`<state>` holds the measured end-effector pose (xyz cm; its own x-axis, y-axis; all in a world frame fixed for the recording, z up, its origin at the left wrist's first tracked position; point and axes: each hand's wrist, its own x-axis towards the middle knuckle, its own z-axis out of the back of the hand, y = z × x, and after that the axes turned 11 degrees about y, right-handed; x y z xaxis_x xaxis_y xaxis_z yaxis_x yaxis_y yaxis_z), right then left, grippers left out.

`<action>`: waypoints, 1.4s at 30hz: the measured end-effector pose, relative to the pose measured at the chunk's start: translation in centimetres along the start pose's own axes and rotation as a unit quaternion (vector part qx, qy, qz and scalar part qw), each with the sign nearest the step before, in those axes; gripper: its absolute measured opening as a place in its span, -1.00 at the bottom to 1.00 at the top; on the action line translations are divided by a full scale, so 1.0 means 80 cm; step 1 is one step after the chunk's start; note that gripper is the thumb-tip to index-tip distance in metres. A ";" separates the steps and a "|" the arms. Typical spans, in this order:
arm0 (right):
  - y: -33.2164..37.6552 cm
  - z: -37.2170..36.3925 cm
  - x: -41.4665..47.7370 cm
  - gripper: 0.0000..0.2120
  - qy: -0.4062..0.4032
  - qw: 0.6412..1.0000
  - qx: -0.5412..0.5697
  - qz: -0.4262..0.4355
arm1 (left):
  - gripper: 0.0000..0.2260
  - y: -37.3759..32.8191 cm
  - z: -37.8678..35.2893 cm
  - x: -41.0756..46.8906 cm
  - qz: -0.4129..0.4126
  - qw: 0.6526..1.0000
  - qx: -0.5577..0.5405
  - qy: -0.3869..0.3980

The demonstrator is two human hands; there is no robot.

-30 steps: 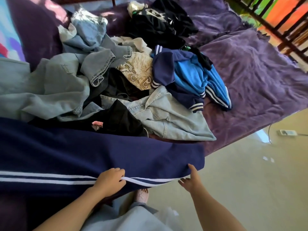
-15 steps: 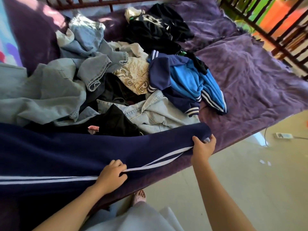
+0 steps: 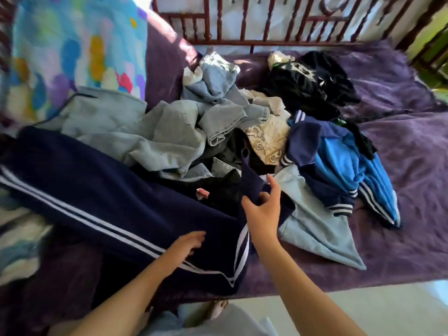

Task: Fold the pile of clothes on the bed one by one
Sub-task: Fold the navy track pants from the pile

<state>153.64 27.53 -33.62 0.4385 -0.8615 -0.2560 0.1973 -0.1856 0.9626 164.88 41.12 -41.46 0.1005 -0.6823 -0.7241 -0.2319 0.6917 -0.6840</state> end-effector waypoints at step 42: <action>-0.104 -0.189 0.020 -0.69 0.035 0.912 -0.365 -0.186 | -0.47 -0.002 0.356 -0.027 0.054 0.880 0.424 -0.206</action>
<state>165.96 34.81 -43.42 0.2722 -0.7660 -0.5824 0.8633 -0.0729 0.4993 192.23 49.23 -42.30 0.5054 -0.5792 -0.6396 0.5265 0.7942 -0.3032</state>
